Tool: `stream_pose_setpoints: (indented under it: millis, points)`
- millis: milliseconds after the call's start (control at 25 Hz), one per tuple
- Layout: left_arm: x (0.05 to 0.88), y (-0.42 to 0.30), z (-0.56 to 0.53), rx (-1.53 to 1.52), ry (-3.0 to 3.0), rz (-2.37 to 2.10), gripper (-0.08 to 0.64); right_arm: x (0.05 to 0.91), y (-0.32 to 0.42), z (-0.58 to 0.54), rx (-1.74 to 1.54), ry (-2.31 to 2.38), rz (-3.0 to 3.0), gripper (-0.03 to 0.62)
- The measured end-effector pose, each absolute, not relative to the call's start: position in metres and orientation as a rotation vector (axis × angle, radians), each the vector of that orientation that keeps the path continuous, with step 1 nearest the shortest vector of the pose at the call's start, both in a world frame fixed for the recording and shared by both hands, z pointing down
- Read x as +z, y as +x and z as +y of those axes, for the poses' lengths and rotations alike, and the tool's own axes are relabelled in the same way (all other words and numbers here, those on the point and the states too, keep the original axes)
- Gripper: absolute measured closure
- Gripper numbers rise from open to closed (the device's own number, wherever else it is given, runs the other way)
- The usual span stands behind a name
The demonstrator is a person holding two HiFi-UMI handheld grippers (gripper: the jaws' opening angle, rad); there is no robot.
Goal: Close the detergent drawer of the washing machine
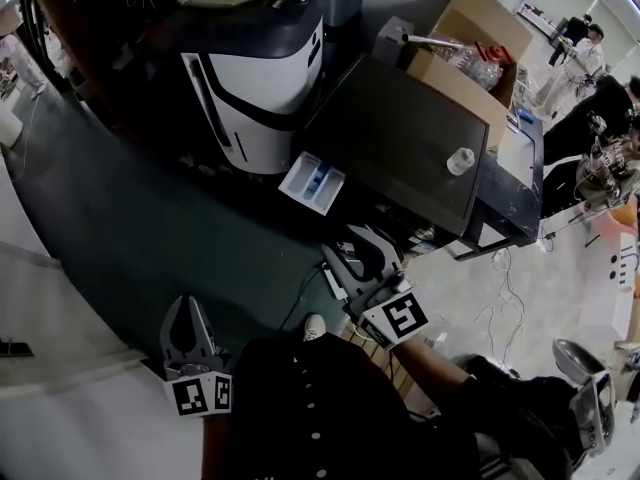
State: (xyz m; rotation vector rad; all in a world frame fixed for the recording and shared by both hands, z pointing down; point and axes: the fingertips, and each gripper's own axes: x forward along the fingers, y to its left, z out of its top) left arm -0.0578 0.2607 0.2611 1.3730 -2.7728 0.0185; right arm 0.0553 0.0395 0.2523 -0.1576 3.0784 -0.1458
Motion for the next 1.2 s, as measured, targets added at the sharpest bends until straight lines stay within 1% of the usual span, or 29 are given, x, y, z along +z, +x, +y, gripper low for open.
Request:
stream_pose_setpoints:
  millis: [400,600,960,1080,1200]
  points:
    - [0.281,-0.089,0.248,0.005,1.369,-2.747,0.546,0.260,0.028,0.019,-0.143,-0.176,3.085,0.433]
    - [0.291,-0.129,0.232,-0.011,1.443,-2.715,0.546,0.268,0.007,0.006,-0.135,-0.287,3.075,0.433]
    - [0.276,-0.195,0.218,-0.006,1.568,-2.660,0.546,0.266,-0.042,0.001,-0.123,-0.412,3.095,0.433]
    - [0.279,-0.211,0.210,-0.006,1.624,-2.610,0.546,0.280,-0.048,0.000,-0.113,-0.476,3.120,0.433]
    - [0.282,-0.226,0.194,0.007,1.714,-2.540,0.546,0.276,-0.056,-0.004,-0.142,-0.584,3.098,0.433]
